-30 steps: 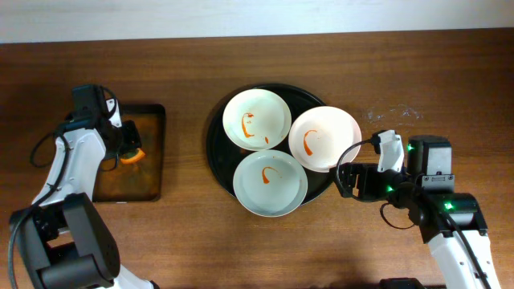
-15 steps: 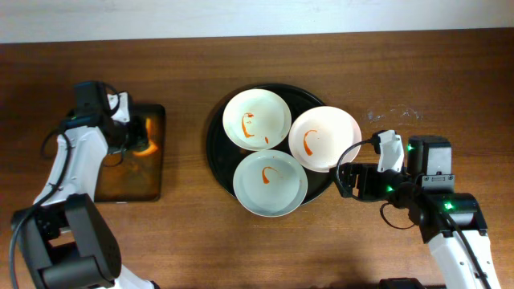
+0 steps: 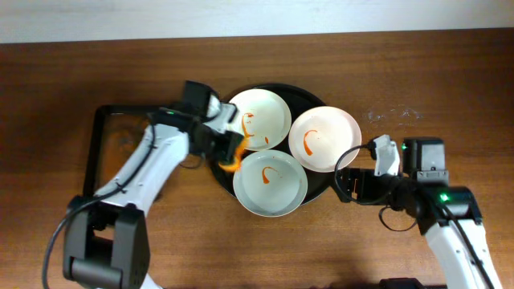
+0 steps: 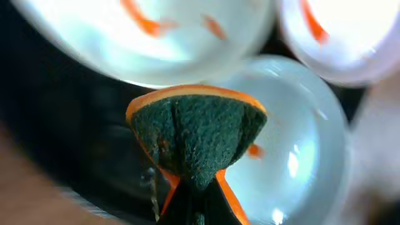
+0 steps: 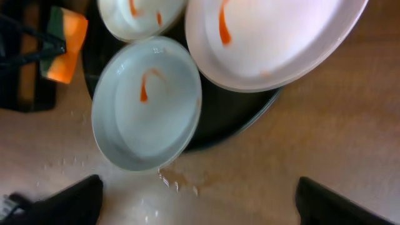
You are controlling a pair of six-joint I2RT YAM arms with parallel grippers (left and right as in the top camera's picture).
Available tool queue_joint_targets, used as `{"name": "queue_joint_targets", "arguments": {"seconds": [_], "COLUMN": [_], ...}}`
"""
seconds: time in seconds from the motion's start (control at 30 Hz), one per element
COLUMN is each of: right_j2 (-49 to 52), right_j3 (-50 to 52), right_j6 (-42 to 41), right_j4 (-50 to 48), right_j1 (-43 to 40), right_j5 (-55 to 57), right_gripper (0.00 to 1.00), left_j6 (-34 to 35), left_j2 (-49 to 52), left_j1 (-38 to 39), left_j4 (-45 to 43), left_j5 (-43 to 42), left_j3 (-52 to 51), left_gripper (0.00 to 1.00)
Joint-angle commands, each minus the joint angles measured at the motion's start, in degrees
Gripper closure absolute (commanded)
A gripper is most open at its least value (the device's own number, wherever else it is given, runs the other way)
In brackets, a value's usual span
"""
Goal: Clean dirty plates on tray and stack at the side
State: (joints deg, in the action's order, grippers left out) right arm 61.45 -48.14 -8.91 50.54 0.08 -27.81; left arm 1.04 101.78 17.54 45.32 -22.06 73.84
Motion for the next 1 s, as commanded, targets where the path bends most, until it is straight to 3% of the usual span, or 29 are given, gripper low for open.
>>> {"name": "queue_joint_targets", "arguments": {"seconds": [0.0,0.03,0.33,0.53,0.77,0.97], "right_j2": [5.01,6.73,21.68,28.61,30.93,30.93], "right_j3": [-0.94,-0.94,-0.94,-0.94,-0.94,-0.94], "right_j6": [0.42,0.39,-8.44,-12.24,-12.63,-12.63], "right_j4": [0.31,0.09,-7.89,-13.11,-13.88,-17.11], "right_j1": [2.32,3.50,12.83,14.21,14.21,14.21], "right_j5": [-3.82,-3.96,-3.91,-3.63,-1.66,-1.36], "right_gripper": [0.22,0.30,0.46,0.66,0.75,0.73], "left_j6": [-1.09,-1.09,-0.59,0.85,2.45,3.69], "left_j2": [-2.05,-2.05,-1.99,-1.55,1.53,4.37], "left_j1": [5.03,6.62,11.19,13.53,15.61,15.93], "left_j4": [0.72,0.55,-0.50,-2.71,-3.58,-3.69], "left_j5": [-5.11,-5.11,-3.52,-3.43,-3.45,-3.65], "left_j3": [1.29,1.29,1.27,1.27,1.27,1.27], "left_gripper": [0.99,0.99,0.99,0.99,0.99,0.99]}}
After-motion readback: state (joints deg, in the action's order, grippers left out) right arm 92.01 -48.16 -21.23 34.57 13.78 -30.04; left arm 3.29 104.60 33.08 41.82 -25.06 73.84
